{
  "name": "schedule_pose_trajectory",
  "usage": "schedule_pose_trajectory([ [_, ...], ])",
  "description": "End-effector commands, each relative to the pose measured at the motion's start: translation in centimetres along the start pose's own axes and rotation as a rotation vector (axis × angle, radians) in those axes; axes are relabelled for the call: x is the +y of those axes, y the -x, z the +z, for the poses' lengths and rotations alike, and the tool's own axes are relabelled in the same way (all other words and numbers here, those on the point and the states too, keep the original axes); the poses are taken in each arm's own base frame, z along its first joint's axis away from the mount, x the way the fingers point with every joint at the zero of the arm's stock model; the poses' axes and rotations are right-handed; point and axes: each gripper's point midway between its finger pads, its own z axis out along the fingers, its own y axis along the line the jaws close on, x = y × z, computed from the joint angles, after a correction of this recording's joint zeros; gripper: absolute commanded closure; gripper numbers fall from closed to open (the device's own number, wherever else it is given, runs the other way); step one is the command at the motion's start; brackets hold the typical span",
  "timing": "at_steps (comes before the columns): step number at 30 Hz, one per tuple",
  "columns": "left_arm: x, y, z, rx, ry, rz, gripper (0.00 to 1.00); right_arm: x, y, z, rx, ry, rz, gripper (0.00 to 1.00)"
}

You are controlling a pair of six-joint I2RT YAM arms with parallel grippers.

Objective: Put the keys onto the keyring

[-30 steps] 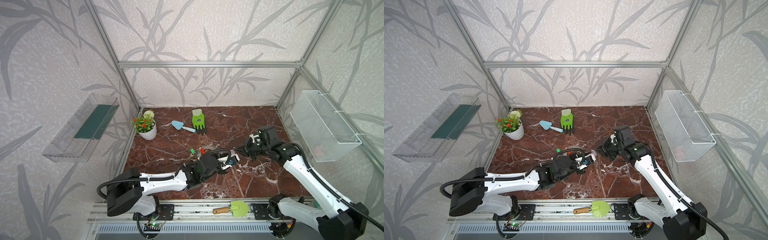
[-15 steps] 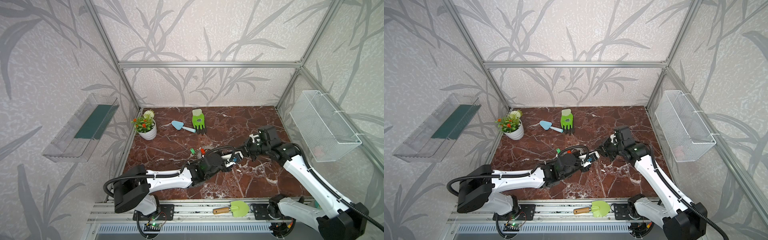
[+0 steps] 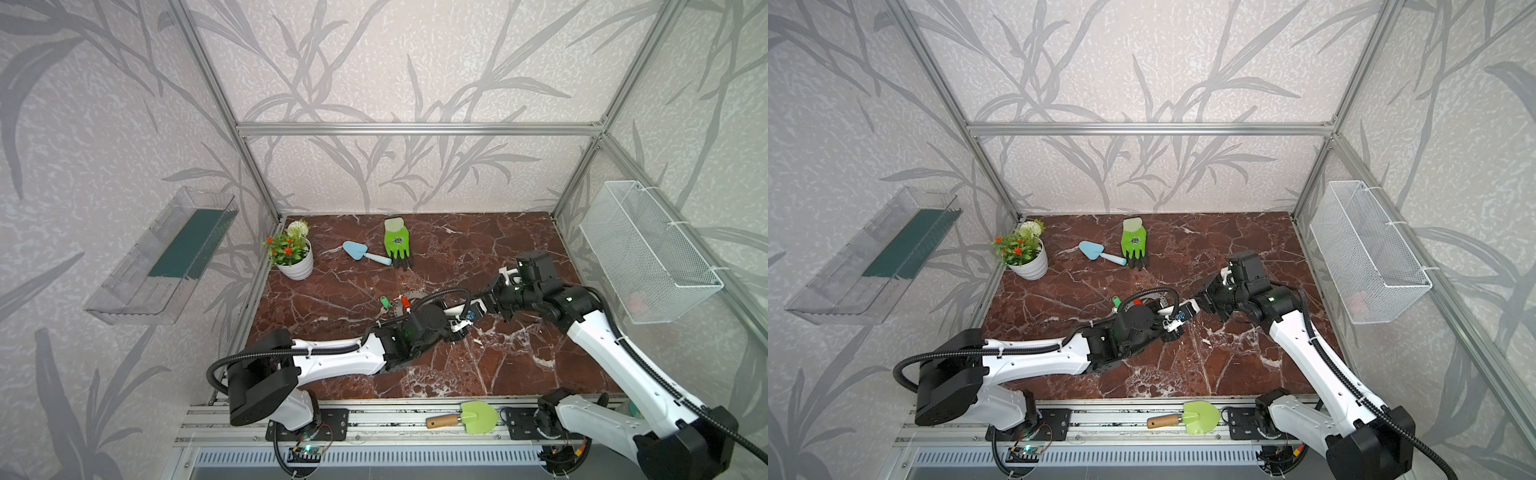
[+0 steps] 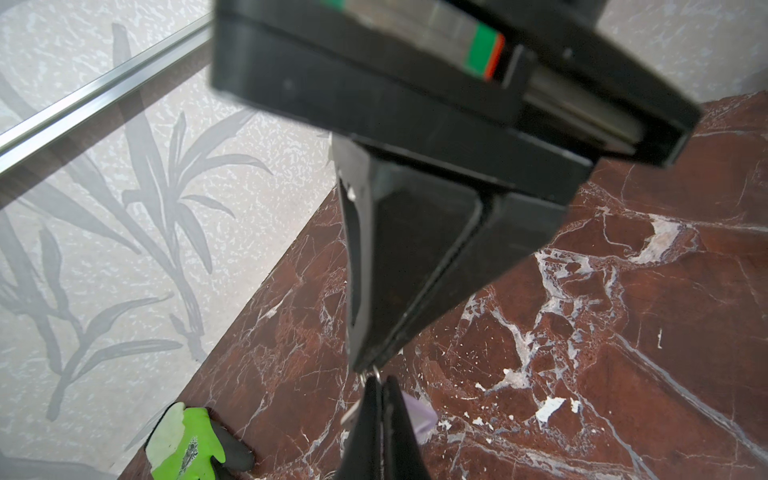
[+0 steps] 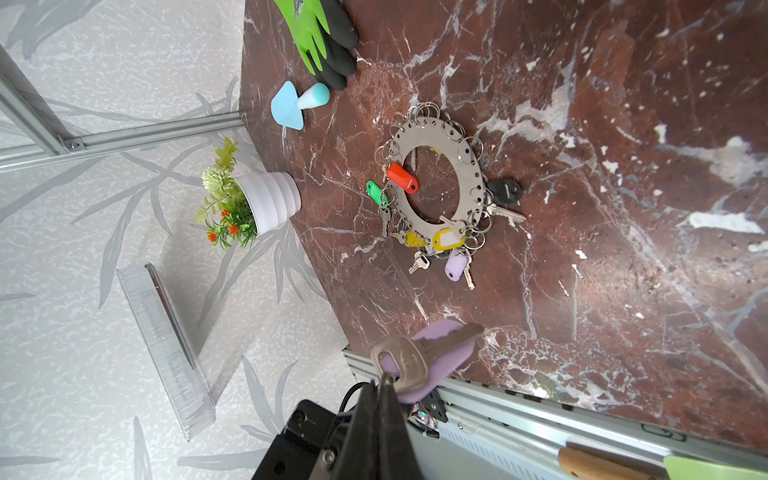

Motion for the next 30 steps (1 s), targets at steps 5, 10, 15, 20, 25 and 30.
schedule_pose_trajectory([
  [5, 2.4, 0.6, -2.5, -0.029, 0.01, -0.167, 1.0, 3.2, -0.1, -2.5, -0.1, 0.148, -0.322, 0.49],
  [10, 4.2, 0.7, -4.8, -0.057, -0.005, -0.262, 1.0, 5.3, -0.6, -4.6, -0.173, 0.245, -0.584, 0.16],
  [15, 6.3, 1.5, -8.1, -0.146, -0.074, -0.405, 1.0, 6.3, -0.2, -5.9, -0.372, 0.332, -0.976, 0.01],
  [20, 6.0, 3.0, -10.5, -0.227, -0.163, -0.391, 1.0, 5.8, -0.5, -4.8, -0.45, 0.427, -1.154, 0.01],
  [25, 6.4, 4.7, -12.0, -0.357, -0.255, -0.45, 1.0, 7.4, -4.5, -6.0, -0.403, 0.7, -1.324, 0.12],
  [30, 6.5, 6.1, -12.9, -0.473, -0.346, -0.523, 1.0, 8.2, -7.1, -6.2, -0.249, 0.848, -1.32, 0.28],
])
